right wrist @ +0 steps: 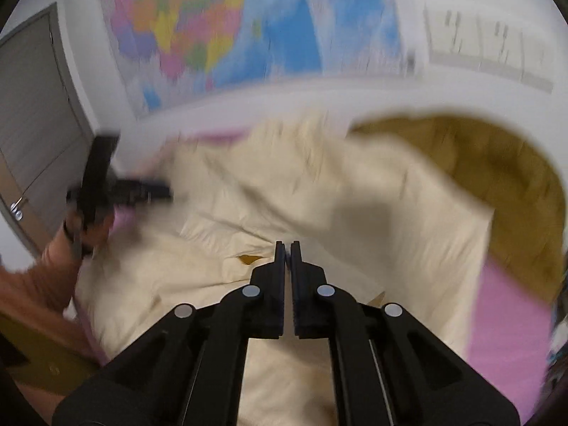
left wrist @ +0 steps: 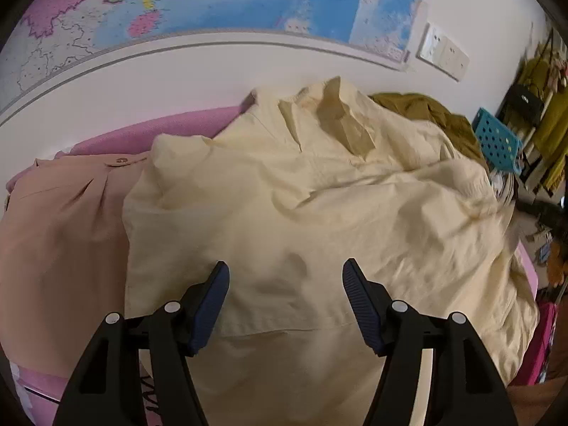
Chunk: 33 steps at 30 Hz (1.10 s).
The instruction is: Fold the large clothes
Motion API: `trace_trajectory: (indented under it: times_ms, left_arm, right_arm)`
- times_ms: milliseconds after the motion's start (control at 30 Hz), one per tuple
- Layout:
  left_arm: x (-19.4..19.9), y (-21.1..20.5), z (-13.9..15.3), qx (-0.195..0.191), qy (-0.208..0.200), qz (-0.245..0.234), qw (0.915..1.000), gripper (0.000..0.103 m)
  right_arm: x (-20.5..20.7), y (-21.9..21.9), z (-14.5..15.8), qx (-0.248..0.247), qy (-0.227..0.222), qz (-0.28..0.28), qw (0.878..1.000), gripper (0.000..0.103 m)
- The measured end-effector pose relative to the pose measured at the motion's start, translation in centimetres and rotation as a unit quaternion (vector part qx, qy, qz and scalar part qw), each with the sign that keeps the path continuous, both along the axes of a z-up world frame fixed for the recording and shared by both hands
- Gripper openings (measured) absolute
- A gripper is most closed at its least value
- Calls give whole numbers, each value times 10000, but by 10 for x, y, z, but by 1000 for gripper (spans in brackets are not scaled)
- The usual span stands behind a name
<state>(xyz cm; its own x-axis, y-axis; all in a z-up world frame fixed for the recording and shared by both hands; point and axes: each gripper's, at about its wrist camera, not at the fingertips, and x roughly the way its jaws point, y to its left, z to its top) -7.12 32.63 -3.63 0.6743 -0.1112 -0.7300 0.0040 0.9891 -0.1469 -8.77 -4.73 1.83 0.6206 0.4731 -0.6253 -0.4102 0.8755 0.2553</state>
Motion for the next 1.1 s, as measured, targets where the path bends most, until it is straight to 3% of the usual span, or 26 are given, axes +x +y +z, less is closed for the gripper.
trace_trajectory:
  times_ms: [100,200,267,367,433,500,567,600,633,667,700,767,867,1000,1067,1100]
  left_arm:
    - [7,1,3,57,-56,129,9999,64]
    - [17,0,-1,432,-26,396,9983,64]
    - [23,-2,-9,623,96,432,9971,64]
    - [26,-4,-20,805,219,409,9957,64]
    - [23,-4,-19,847,205,398,9954,64]
    - [20,-4,-16,830,178,397,9956,64]
    - [18,-5,-14,878,159,420,9951,64]
    - [16,-6,-14,932,152,419,9946,65]
    - [16,-9,-15,1010,148,410,9939,66]
    - [16,-11,-16,1056,153,411,9934,67]
    - [17,-12,-18,1093,174,419,9930,67]
    - [17,-14,-19,1197,218,465,9915,67]
    - [10,-16,-10,1162,138,474,9920,67]
    - [-6,-25,5,1078,-138,280,9937,67]
    - [-11,-29,6,1077,-111,233,9939,67]
    - [-14,-31,5,1042,-84,174,9944,67]
  right_arm:
    - [18,-1,22,-290,-452,-244,9983,0]
    - [33,-1,14,-899,-742,-615,9913,1]
    - [44,-11,-12,-333,-73,-389,9987,0]
    - [50,-9,-51,-721,453,-570,9947,24]
    - [43,-19,-64,-135,741,-575,9955,64]
    - [38,-21,-72,101,952,-492,9942,70]
    - [39,-17,-78,-67,1029,-507,9934,76]
    - [40,-14,-86,-123,1140,-522,9920,72]
    - [42,-12,-90,-180,1158,-572,9915,53]
    - [46,-11,-93,-316,1142,-658,9908,41]
    - [49,-8,-94,-398,1119,-647,9908,36]
    - [50,-5,-87,-340,914,-621,9933,0]
    - [51,-7,-67,-593,458,-958,9926,1]
    - [55,-12,-67,-201,604,-877,9941,5]
    - [50,-8,-67,-264,585,-854,9943,20]
    - [46,-9,-66,-153,566,-835,9948,38]
